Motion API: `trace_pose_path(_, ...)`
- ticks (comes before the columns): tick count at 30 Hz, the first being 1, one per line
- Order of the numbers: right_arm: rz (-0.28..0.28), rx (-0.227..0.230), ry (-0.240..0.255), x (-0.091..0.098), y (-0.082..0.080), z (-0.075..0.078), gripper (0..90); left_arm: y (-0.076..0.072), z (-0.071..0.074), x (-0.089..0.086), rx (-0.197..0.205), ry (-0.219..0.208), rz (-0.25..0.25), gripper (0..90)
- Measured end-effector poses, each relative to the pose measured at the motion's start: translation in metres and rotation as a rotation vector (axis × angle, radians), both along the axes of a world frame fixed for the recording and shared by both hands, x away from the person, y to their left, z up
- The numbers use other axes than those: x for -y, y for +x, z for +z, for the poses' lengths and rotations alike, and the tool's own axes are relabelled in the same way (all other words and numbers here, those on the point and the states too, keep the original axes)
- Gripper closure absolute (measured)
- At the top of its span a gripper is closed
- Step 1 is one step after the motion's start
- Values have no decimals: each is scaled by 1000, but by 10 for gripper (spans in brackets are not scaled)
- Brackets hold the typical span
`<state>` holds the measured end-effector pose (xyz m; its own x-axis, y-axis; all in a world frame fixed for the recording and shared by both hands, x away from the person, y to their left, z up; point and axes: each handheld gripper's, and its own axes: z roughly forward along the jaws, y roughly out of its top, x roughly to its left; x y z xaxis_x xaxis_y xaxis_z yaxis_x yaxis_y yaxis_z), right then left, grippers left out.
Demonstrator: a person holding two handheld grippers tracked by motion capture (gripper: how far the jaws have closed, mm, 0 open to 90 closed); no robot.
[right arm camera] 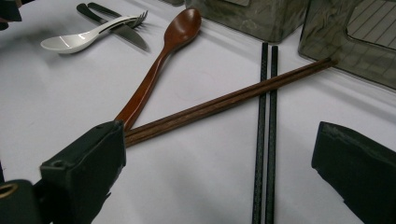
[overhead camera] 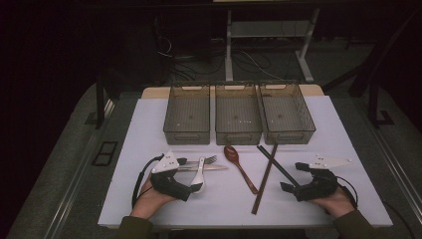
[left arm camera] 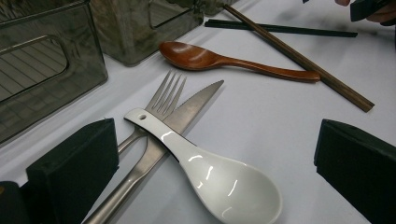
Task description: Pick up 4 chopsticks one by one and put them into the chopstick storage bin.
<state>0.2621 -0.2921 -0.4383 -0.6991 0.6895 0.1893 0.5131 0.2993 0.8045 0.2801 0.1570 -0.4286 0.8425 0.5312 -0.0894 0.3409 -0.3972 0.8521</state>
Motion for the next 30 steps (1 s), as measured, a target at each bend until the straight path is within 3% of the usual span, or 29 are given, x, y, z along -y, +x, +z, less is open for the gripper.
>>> trace_pose_path(15, -40, -47, -19, 1, 10, 2, 31, 0, 0, 0, -8, 1, 8, 0)
trace_pose_path(22, -76, -70, -34, 0, 21, 9, 144, -1, -1, -1, -11, -4, 10, 0)
trace_pose_path(30, -61, -109, -46, -5, 27, 10, 278, -1, -1, 0, -15, -2, 10, 0)
